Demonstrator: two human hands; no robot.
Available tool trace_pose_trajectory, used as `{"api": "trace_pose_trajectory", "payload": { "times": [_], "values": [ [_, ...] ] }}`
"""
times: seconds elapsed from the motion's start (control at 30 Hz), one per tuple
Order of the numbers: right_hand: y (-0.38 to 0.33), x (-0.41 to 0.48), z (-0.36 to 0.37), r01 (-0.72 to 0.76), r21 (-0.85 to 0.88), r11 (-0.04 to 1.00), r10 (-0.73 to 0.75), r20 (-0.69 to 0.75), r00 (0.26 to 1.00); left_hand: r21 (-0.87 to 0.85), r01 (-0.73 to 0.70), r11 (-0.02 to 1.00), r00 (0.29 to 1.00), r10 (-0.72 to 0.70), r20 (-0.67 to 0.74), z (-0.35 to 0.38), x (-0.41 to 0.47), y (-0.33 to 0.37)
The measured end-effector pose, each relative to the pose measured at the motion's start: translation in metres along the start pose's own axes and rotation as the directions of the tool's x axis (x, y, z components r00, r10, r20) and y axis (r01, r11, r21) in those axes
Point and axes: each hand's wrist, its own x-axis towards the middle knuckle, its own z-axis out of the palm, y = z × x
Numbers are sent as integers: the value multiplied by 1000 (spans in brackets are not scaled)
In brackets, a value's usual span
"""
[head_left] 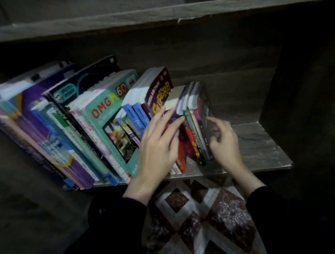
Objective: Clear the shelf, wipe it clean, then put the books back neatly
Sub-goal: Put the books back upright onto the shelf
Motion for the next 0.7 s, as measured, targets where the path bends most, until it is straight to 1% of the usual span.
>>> {"api": "trace_pose_trajectory", "payload": {
  "times": [0.03, 0.07, 0.1, 0.13, 0.2, 0.27, 0.3, 0.37, 0.43, 0.47, 0.53, 0.57, 0.6, 0.7],
  "values": [
    [-17, -5, 3, 80, 8, 997, -79, -103, 992, 23, 42, 999, 996, -40, -79, -13, -8, -6],
    [-35, -10, 6, 175, -19, 984, -176, -191, 966, 44, 119, 992, 981, -111, -162, -27, -14, -12],
    [-55, -15, 10, 274, -67, 959, -282, -243, 928, 53, 224, 973, 949, -205, -239, -41, -20, -21],
    [-73, -19, 16, 369, -115, 922, -386, -257, 886, 52, 339, 939, 903, -310, -298, -54, -24, -29],
    [-110, -24, 33, 546, -176, 819, -572, -201, 795, 46, 530, 847, 804, -484, -345, -77, -28, -46],
    [-146, -24, 57, 678, -195, 708, -699, -63, 712, 29, 643, 766, 736, -606, -302, -93, -28, -60],
    [-163, -23, 70, 722, -204, 661, -735, 13, 677, 23, 675, 738, 715, -646, -266, -98, -27, -64],
    [-192, -19, 94, 764, -218, 608, -753, 149, 641, 21, 695, 719, 706, -676, -209, -106, -25, -70],
    [-212, -13, 112, 774, -211, 597, -717, 293, 632, 25, 713, 700, 696, -704, -143, -111, -24, -72],
    [-220, -9, 118, 783, -201, 588, -694, 372, 616, 27, 730, 683, 682, -725, -97, -112, -24, -73],
    [-232, -2, 128, 812, -174, 558, -665, 491, 562, -22, 784, 621, 621, -784, -4, -112, -24, -76],
    [-235, 2, 132, 820, -158, 551, -655, 528, 541, -60, 807, 587, 590, -807, 34, -111, -24, -78],
    [-237, 5, 134, 821, -136, 554, -645, 553, 527, -88, 817, 570, 575, -816, 56, -110, -25, -79],
    [-233, 13, 138, 826, -89, 556, -658, 560, 503, -132, 808, 575, 587, -806, 76, -108, -31, -81]
  ]
}}
